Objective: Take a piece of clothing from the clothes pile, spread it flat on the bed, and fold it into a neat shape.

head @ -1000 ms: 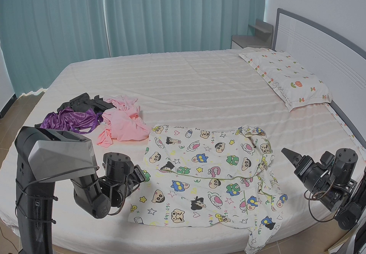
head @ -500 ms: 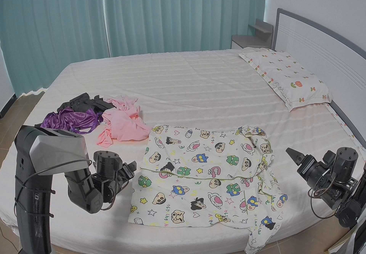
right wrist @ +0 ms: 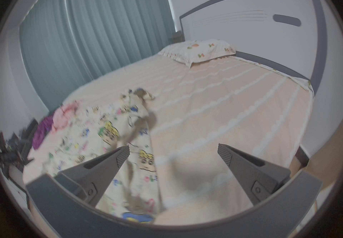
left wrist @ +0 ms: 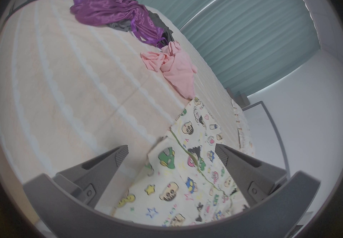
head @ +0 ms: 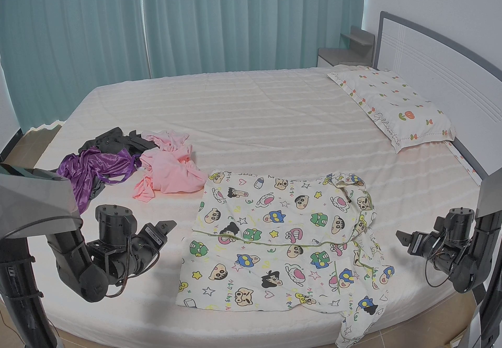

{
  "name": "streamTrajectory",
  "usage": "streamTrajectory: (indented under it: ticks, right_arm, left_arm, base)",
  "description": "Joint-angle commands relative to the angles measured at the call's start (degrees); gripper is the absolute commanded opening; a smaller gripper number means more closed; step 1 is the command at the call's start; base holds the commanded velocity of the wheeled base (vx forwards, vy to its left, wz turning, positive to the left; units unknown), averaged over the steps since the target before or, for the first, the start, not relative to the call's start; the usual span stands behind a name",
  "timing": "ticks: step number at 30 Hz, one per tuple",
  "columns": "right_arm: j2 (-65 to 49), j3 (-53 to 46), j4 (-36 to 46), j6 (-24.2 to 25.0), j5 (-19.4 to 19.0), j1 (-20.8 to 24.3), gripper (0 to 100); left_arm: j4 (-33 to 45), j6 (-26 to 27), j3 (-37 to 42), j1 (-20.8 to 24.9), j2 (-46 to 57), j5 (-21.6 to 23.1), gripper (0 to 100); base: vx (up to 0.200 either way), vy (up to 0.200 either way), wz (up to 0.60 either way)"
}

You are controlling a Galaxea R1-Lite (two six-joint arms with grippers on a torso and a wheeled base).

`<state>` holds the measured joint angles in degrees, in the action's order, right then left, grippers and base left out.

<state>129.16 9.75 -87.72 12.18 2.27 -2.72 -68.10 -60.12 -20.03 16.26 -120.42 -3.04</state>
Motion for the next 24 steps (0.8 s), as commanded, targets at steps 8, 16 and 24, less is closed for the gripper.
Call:
streamTrajectory:
  ticks: [8,16,24]
  right_arm:
    - [9.0,14.07,9.85,-5.15,-0.6,2.54,100]
    - [9.27,17.41,12.23,-5.15,0.46,4.39,100]
    - [9.62,19.87,12.66,-5.15,0.63,7.11,100]
  left_arm:
    - [-0.37,-6.76,4.21,1.67,4.49,1.54,100]
    - [-2.3,-6.76,5.09,1.67,4.32,1.63,100]
    - [-2.3,-6.67,5.09,2.19,3.7,1.45,100]
  base:
    - [0.0,0.0,0.0]
    - [0.0,0.0,0.0]
    - [0.0,0.0,0.0]
